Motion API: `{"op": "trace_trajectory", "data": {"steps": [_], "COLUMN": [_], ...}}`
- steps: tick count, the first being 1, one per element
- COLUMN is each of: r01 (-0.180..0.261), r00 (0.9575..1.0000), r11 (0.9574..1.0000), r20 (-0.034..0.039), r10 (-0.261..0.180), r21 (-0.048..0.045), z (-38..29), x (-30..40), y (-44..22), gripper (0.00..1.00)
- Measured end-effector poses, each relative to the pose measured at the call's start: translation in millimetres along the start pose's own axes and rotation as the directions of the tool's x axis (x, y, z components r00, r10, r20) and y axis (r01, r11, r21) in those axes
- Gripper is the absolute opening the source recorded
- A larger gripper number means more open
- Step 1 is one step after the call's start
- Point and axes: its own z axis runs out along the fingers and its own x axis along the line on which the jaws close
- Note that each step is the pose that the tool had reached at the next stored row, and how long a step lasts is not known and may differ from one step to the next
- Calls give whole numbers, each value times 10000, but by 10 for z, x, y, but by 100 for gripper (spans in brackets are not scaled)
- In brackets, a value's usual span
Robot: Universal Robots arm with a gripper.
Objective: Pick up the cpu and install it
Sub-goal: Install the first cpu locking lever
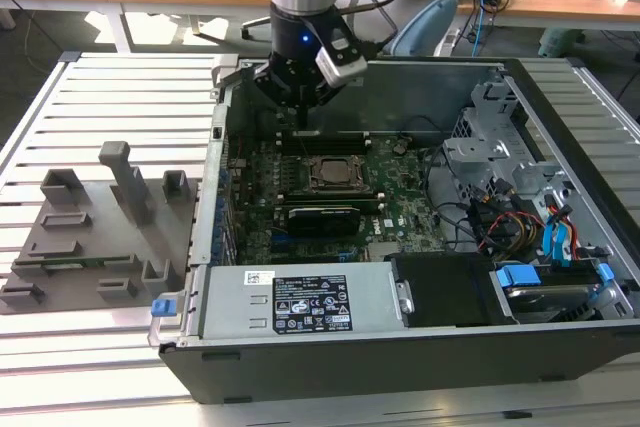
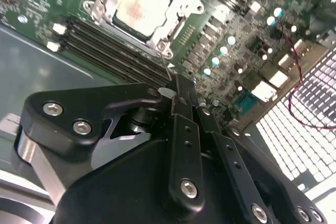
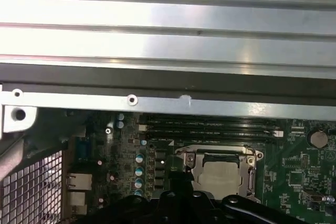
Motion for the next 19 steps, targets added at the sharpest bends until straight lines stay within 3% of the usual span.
{"op": "trace_trajectory", "data": {"steps": [8,11,19], "r01": [0,2,1], "r00": [10000,10000,10000], "r11": [10000,10000,10000], "r20": [-2,-1,-2], "r10": [0,-2,-1], "r21": [2,25,30], "z": [43,138,166], "x": [227,232,136], "y": [107,125,122], "gripper": [11,11,11]}}
